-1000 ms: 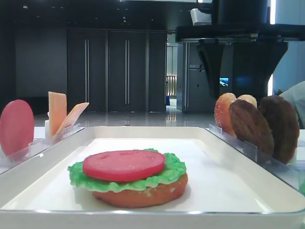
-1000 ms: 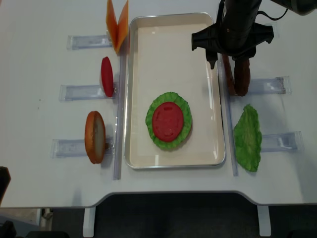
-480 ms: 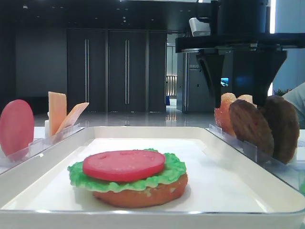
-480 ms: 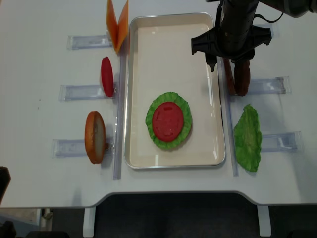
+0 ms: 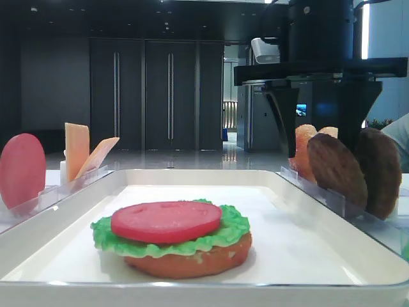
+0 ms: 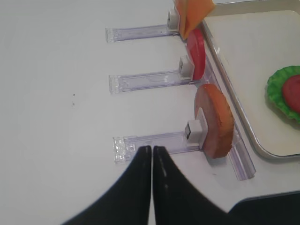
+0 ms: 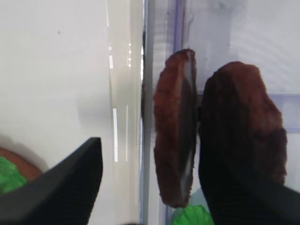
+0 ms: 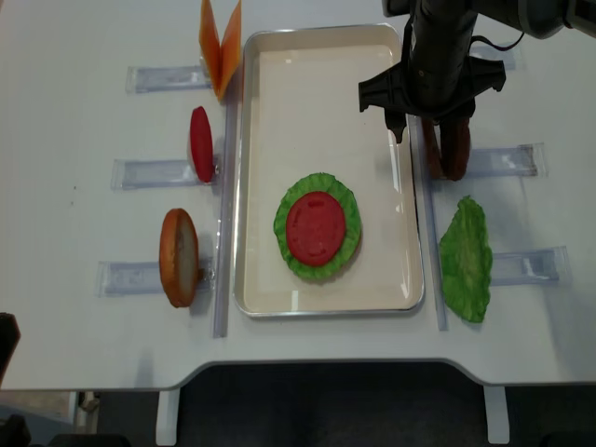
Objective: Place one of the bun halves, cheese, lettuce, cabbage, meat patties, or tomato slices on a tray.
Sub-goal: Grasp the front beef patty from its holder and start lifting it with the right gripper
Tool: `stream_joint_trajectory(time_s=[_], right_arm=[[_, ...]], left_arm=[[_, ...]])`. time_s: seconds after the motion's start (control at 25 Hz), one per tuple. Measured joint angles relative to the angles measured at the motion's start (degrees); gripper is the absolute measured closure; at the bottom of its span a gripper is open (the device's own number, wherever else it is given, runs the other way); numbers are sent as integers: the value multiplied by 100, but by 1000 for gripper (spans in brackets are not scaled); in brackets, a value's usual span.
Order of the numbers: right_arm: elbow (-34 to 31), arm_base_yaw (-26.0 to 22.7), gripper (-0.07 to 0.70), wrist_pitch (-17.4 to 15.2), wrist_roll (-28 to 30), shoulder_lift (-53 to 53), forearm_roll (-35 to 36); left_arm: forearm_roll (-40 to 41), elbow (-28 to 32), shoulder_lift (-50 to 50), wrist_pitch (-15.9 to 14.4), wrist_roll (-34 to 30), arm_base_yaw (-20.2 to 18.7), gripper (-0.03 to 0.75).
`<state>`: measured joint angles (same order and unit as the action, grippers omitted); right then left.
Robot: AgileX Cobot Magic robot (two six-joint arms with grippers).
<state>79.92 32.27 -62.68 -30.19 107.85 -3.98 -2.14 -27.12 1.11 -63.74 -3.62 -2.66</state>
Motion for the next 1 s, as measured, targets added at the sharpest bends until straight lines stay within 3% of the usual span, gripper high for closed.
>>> stream_joint_trajectory(time_s=[0.28,0.8,1.0], right_arm=[[0,0,222,170,17,0,-23],[0,0,500,126,-56,0,-436],[11,10,510,61,-56,0,-456]], left_arm=[[0,0,0,0,0,0,715],[0,0,0,0,0,0,715],[0,0,0,0,11,0,715]])
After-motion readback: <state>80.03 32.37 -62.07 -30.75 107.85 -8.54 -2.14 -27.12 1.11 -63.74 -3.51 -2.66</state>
